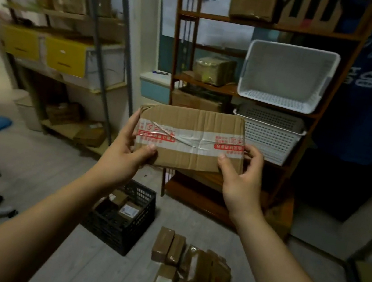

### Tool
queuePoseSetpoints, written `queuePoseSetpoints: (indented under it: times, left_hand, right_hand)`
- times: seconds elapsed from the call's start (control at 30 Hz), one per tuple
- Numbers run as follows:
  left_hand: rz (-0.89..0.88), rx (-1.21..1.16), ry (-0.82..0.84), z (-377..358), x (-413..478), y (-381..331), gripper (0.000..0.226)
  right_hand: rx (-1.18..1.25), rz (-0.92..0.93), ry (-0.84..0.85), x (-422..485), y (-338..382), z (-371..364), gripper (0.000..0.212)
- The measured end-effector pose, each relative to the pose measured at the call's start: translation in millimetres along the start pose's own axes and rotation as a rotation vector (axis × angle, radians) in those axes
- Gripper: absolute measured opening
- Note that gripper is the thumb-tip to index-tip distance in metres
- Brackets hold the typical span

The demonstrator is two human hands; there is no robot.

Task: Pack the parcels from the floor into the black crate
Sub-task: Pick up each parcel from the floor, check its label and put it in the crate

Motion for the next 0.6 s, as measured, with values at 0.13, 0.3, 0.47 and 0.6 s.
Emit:
queuePoseSetpoints:
  times: [0.13,0.3,0.47,0.6]
  left_hand:
    - [0.028,0.044,-0.051,87.2,18.4,16.2,0.075]
    - [0.102,0.057,-0.087,177.6,44.1,36.1,0.070]
    - [0.182,0.109,-0.084,231.9,80.8,60.4,0.071]
    - [0.235,0.156,-0.057,259.7,125.2,88.9,0.073]
  right_hand:
    - [0.047,-0.070,0.052,-5.3,-14.3,-92.2,0.044]
    - [0.100,-0.166,0.094,-3.9,-28.8,-191.9,0.043]
    - [0.085,-0.223,0.112,8.2,-53.6,-257.8,0.043]
    - [0.053,-0.264,0.128,29.1,-86.5,-299.8,0.045]
Point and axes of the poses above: each hand's wrist, its own x-axis towards the middle knuckle, its own z-axis out of the back of the hand, y = z × x, the point moved 1 cm from there along x, towards the middle knuckle, and after that the axes turned 11 degrees about z, right-handed, at the moved point
